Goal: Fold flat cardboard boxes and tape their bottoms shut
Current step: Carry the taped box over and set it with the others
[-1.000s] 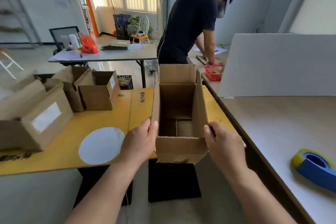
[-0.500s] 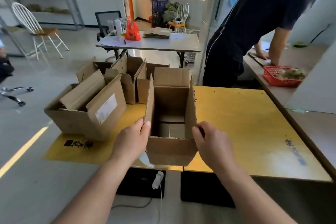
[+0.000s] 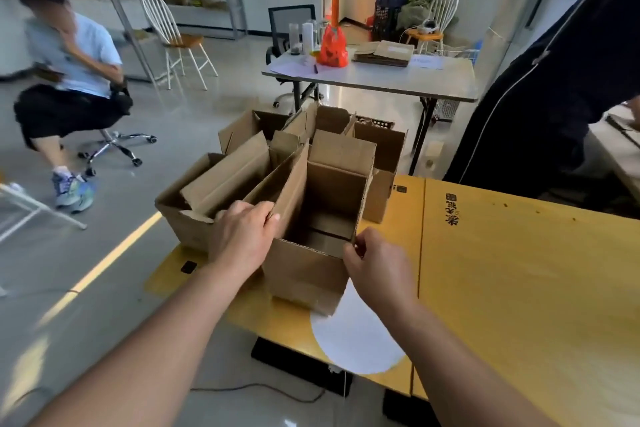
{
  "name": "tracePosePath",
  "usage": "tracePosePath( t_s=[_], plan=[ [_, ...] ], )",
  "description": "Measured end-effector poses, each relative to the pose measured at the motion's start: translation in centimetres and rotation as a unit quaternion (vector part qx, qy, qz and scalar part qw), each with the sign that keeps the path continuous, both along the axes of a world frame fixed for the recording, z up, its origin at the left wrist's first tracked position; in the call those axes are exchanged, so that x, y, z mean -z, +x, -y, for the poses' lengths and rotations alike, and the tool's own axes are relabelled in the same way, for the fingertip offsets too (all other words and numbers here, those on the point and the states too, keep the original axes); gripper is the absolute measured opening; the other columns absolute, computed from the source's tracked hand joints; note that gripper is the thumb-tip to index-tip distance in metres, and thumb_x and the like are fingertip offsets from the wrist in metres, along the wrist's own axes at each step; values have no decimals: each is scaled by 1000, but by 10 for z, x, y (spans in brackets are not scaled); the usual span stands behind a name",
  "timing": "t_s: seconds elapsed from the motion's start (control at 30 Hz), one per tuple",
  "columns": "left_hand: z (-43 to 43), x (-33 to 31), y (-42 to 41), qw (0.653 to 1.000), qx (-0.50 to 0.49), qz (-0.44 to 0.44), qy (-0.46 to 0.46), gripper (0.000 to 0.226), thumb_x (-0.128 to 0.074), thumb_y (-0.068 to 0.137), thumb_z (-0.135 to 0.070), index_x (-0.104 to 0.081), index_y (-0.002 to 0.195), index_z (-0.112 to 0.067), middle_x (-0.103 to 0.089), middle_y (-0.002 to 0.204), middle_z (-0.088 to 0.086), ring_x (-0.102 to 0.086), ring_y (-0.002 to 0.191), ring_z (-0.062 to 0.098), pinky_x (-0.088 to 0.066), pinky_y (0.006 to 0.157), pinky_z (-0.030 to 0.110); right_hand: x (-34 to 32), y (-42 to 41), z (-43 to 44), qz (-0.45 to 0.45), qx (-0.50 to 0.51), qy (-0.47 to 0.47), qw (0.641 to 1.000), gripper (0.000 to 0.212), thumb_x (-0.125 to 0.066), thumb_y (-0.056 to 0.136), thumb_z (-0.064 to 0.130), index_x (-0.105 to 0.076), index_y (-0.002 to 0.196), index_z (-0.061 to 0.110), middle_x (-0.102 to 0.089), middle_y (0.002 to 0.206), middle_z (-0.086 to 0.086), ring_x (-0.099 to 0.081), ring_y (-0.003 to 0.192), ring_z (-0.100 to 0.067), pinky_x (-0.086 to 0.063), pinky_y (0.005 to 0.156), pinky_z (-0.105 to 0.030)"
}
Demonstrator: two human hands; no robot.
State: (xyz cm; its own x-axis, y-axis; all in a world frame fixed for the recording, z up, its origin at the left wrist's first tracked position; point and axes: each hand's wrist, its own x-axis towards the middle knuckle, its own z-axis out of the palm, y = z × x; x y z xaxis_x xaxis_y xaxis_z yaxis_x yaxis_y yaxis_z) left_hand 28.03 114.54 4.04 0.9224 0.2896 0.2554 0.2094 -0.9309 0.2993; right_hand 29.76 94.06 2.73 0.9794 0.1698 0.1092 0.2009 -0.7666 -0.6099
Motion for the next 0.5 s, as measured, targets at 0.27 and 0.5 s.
tracePosePath(
  t_s=[0.27,0.5],
  plan=[
    [-31,6,38,995,-51,-87,-28,53,-39,98,-47,-27,148,-35,-44,146,5,-45,128,29,-45,93,45,4,33,-28,-2,-22,-63,998,41,-35,94,60,-48,99,21,-63,80,-1,-61,69,-20,-54,59,-36],
    [-29,6,42,995,-48,-63,-67,35,-36,102,-36,-62,115,-17,-67,107,8,-55,89,25,-39,65,29,0,38,-34,-10,-22,-91,996,39,-31,97,56,-46,95,19,-62,78,-1,-60,70,-22,-51,57,-34]
  ],
)
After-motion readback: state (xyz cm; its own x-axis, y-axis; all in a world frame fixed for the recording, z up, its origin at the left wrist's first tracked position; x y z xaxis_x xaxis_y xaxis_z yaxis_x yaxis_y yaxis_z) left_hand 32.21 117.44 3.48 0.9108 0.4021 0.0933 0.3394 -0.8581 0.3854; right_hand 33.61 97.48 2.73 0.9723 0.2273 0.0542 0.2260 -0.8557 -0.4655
